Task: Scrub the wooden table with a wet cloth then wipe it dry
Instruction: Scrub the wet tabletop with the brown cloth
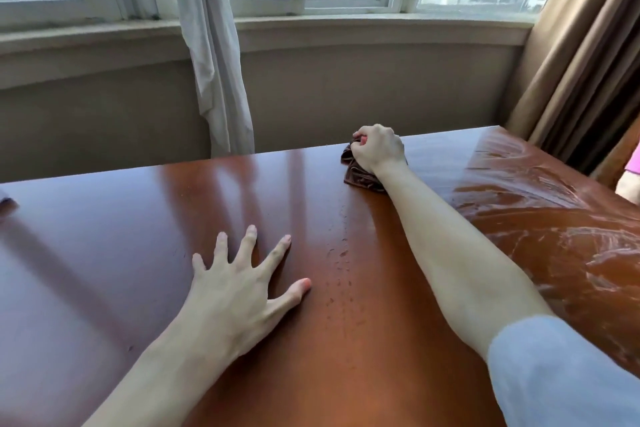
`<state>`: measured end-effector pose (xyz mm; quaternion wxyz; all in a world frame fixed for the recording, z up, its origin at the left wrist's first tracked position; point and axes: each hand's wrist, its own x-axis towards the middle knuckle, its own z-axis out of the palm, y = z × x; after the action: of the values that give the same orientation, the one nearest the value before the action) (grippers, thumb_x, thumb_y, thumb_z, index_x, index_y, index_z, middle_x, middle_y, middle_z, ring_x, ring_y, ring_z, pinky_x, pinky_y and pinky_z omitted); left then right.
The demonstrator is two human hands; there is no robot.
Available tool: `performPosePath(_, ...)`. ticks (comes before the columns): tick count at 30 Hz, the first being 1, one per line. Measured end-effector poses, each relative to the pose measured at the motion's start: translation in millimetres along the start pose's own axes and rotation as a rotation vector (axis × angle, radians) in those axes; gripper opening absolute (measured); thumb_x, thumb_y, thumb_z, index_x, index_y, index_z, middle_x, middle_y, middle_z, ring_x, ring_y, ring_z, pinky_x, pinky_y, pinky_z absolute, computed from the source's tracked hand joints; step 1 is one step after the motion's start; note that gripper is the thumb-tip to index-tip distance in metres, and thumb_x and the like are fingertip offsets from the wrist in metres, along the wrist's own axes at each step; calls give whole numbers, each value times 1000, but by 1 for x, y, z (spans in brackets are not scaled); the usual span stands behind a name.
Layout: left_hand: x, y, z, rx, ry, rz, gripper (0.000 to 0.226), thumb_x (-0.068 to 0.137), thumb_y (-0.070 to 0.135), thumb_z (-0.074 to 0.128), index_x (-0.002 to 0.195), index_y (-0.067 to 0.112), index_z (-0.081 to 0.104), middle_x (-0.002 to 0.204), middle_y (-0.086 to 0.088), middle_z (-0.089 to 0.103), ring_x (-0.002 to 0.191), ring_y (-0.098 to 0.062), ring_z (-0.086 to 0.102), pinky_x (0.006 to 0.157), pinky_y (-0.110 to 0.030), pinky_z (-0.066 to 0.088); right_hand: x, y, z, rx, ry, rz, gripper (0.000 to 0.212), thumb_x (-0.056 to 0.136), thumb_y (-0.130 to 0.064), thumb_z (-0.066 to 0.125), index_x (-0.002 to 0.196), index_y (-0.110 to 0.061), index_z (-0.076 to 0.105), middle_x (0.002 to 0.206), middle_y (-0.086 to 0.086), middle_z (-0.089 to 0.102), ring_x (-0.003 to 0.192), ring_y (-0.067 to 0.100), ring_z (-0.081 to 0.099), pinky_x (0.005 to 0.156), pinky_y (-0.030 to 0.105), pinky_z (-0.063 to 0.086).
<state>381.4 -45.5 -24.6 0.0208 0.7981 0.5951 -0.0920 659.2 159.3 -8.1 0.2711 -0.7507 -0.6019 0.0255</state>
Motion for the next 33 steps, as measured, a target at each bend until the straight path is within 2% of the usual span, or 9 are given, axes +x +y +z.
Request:
performPosePath(6, -2, 1, -3, -51, -25, -15, 80, 82, 85, 6, 153, 54, -14, 169, -1, -9, 154, -38, -3, 121, -61, 11, -29, 3, -8, 19, -49, -34, 33, 86, -29, 58, 115, -33, 75, 122, -3, 68, 114, 26, 62, 93, 35, 50)
performPosePath(9, 0, 1, -6, -62, -35, -17, 81, 84, 87, 10, 154, 53, -9, 169, -1, -6, 153, -40, 1, 119, -63, 15, -80, 1, -26, 68, -8, -51, 32, 89, -24, 58, 113, -32, 77, 120, -5, 70, 109, 24, 64, 91, 34, 49)
performPosePath(13, -3, 1, -9, -77, -21, -21, 81, 85, 87, 14, 156, 52, -1, 169, -3, 2, 152, -40, 7, 116, -66, 19, -162, -3, -47, 133, 4, -91, 28, 91, -27, 57, 106, -35, 79, 117, -10, 71, 102, 19, 67, 89, 31, 49)
performPosePath(18, -15, -1, -19, -124, -58, -11, 79, 86, 87, 19, 156, 52, 6, 169, -2, 4, 152, -40, 8, 117, -66, 18, -243, -9, -93, 263, 42, -76, 29, 91, -23, 58, 101, -37, 81, 105, -12, 74, 93, 11, 67, 83, 26, 51)
performPosePath(21, -18, -2, -22, -136, -62, -3, 80, 86, 86, 20, 157, 51, 7, 169, -2, 5, 152, -40, 8, 117, -66, 17, -297, -6, -119, 282, 44, -108, 28, 91, -24, 59, 104, -37, 80, 110, -17, 73, 91, 4, 66, 86, 25, 53)
performPosePath(24, -19, -2, -20, -129, -56, 1, 80, 86, 87, 19, 157, 51, 7, 169, -2, 6, 152, -40, 9, 116, -66, 18, -348, 0, -111, 207, -8, -157, 32, 90, -29, 55, 111, -37, 77, 123, -20, 68, 102, 5, 66, 92, 29, 54)
performPosePath(27, -15, -3, -17, -118, -37, 3, 80, 85, 87, 17, 156, 51, 7, 168, -3, 8, 152, -40, 11, 116, -65, 20, -341, 5, -101, 148, -8, -157, 34, 89, -31, 53, 115, -36, 76, 127, -18, 65, 109, 10, 64, 95, 33, 53)
performPosePath(33, -10, -4, -7, -95, -15, 9, 79, 86, 86, 13, 156, 52, 2, 169, -2, 4, 152, -38, 8, 117, -65, 19, -251, 13, -78, 106, -14, -116, 29, 91, -31, 58, 113, -35, 75, 119, -13, 68, 96, 15, 67, 88, 36, 54)
